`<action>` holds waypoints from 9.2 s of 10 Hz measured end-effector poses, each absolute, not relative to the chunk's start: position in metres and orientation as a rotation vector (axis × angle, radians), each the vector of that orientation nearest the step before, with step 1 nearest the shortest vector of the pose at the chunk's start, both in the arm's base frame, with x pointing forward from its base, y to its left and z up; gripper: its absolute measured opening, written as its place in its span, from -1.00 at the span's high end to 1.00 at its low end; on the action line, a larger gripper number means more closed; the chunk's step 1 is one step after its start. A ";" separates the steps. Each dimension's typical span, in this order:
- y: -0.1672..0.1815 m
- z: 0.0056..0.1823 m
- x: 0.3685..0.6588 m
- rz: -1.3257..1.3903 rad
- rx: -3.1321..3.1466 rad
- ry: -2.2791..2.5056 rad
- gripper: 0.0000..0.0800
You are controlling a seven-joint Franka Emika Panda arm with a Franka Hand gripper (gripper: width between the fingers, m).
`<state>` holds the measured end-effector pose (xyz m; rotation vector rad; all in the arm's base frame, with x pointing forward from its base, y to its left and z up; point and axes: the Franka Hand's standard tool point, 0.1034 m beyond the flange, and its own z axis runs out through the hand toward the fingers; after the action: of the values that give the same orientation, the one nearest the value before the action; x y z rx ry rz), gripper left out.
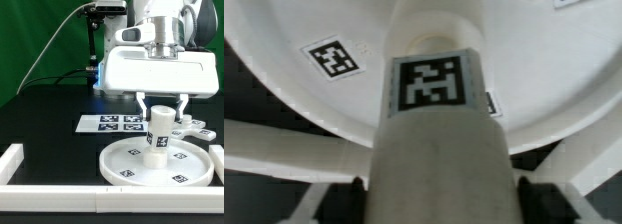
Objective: Assemble round table
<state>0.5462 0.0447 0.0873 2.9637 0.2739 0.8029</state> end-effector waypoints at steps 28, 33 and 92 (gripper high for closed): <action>0.044 0.074 0.549 0.023 2.767 -1.796 -0.03; 0.041 0.079 0.552 0.101 3.056 -1.202 -0.57; 0.045 0.081 0.563 0.157 3.222 0.006 -0.62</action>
Offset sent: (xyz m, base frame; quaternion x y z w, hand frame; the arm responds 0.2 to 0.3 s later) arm 0.0000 0.0000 0.0000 0.0000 0.0000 0.0000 1.0000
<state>0.5633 0.0454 0.0812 3.2219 0.0063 0.1573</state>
